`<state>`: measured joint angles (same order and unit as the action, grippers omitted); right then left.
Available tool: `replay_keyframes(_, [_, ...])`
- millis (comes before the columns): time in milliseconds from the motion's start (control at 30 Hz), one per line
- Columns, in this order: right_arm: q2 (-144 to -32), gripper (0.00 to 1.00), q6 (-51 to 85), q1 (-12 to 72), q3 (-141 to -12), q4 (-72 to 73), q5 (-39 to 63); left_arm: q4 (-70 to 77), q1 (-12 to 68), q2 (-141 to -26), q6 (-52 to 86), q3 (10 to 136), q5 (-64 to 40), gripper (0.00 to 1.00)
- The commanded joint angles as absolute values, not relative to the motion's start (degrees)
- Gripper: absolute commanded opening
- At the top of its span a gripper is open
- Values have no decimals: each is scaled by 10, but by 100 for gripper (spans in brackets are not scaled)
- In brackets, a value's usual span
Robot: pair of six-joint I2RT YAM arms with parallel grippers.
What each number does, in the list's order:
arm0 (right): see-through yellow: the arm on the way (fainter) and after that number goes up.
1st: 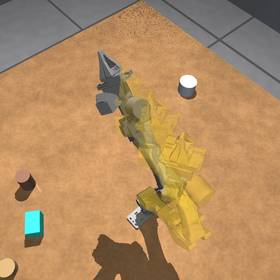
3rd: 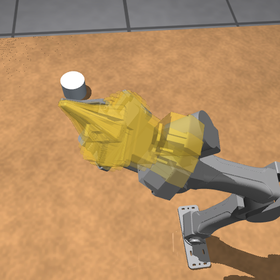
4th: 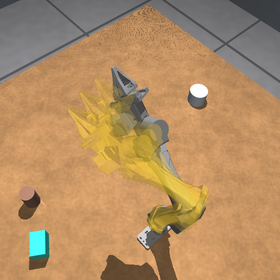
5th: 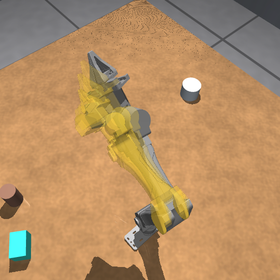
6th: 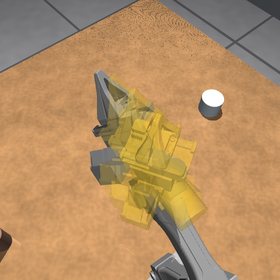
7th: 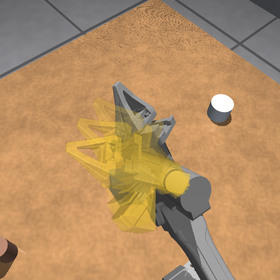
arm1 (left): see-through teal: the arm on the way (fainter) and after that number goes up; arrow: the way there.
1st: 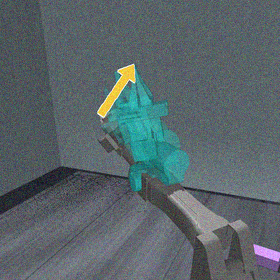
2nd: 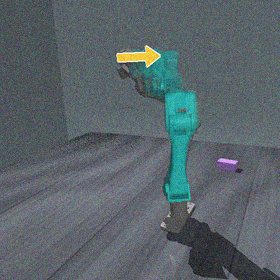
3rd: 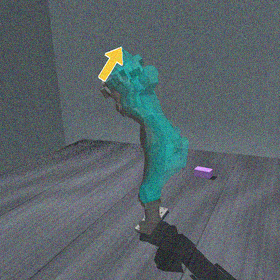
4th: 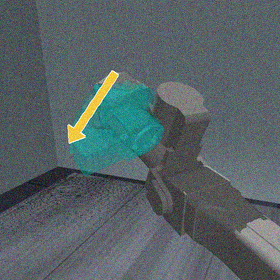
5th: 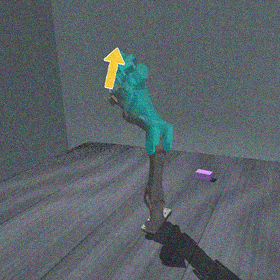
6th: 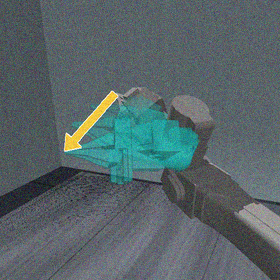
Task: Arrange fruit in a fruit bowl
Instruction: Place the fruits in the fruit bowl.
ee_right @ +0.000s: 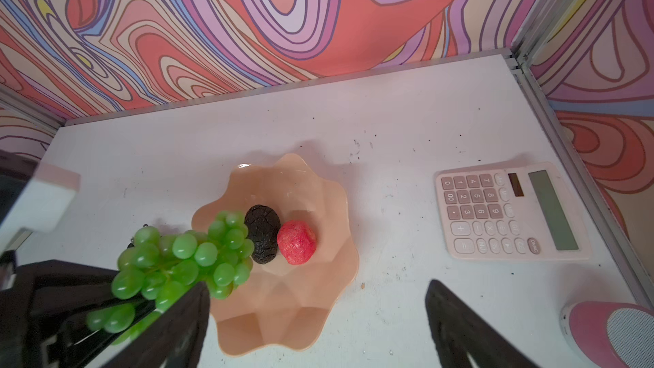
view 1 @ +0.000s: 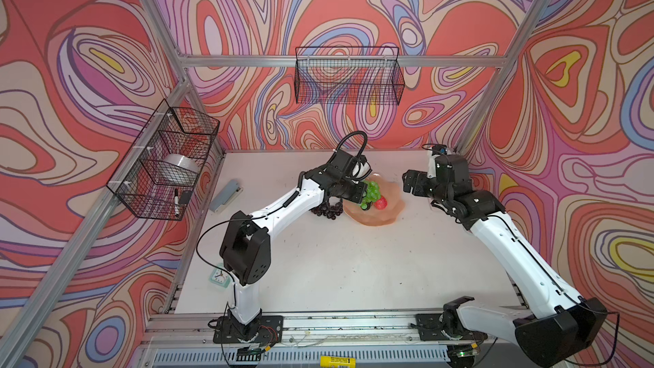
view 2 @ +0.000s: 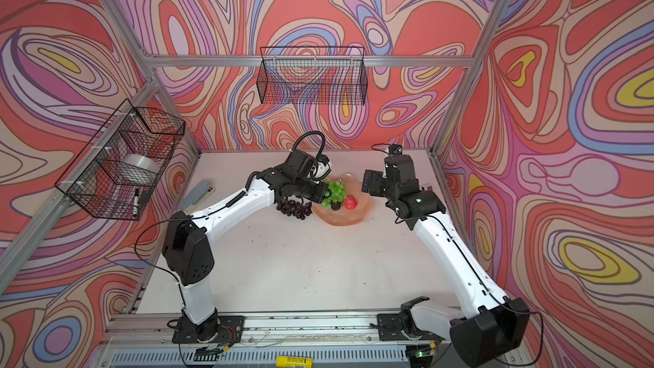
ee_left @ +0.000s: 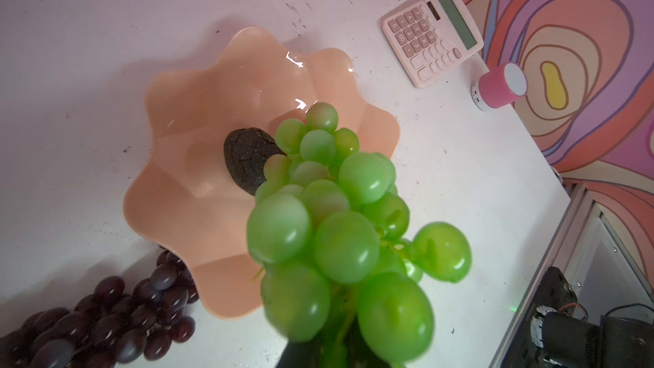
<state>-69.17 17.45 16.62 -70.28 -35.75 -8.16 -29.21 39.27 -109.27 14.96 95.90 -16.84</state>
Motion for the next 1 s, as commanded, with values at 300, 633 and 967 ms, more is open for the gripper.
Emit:
replay_keyframes(300, [-693,98,175,161,-700,-359,-81,-208,391,-1160,153,919,-143,18])
replay_keyframes(633, [-696,98,175,160,-704,-356,-76,-231,391,-1173,162,909,-112,77])
replay_keyframes(967, [-697,98,174,160,-707,-356,-74,-241,376,-1118,180,912,-122,92])
